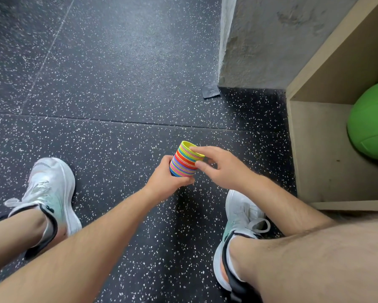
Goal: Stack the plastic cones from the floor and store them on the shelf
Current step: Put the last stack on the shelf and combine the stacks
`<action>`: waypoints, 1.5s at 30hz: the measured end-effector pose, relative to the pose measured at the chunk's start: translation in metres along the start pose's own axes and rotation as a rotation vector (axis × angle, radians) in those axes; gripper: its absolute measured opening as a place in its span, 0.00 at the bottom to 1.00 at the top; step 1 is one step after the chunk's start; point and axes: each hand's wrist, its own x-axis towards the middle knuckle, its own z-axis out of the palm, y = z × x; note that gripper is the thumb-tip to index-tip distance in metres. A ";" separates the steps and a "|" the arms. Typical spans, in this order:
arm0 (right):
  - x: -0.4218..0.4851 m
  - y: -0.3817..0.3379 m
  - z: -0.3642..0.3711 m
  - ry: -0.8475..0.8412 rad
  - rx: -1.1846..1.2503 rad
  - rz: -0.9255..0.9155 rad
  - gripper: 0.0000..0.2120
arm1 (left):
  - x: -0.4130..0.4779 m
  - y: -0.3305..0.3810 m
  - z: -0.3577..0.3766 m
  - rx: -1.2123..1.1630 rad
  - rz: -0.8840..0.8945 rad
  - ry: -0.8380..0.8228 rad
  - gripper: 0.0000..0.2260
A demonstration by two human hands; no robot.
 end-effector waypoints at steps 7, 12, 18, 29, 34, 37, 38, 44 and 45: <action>0.006 -0.011 -0.015 0.076 -0.054 -0.132 0.27 | -0.006 0.024 -0.013 -0.017 0.058 0.007 0.27; 0.015 -0.059 -0.068 0.201 -0.135 -0.281 0.27 | -0.016 0.085 -0.045 -0.031 0.221 0.070 0.24; 0.009 -0.160 -0.156 0.406 -0.210 -0.503 0.27 | -0.057 0.191 -0.110 -0.071 0.469 0.172 0.24; -0.070 -0.354 -0.269 0.615 -0.349 -0.681 0.26 | -0.203 0.351 -0.199 -0.172 0.845 0.295 0.25; -0.101 -0.416 -0.289 0.777 -0.298 -0.643 0.24 | -0.255 0.398 -0.236 -0.241 0.894 0.290 0.34; -0.104 -0.435 -0.301 0.894 -0.223 -0.582 0.20 | -0.263 0.420 -0.257 -0.292 0.894 0.236 0.34; -0.100 -0.438 -0.304 0.921 -0.192 -0.556 0.18 | -0.262 0.424 -0.263 -0.324 0.899 0.213 0.33; -0.034 -0.429 -0.290 0.964 0.091 -0.402 0.12 | -0.204 0.414 -0.284 -0.628 0.897 0.063 0.28; -0.019 -0.428 -0.286 0.977 0.118 -0.395 0.12 | -0.190 0.412 -0.286 -0.645 0.899 0.095 0.27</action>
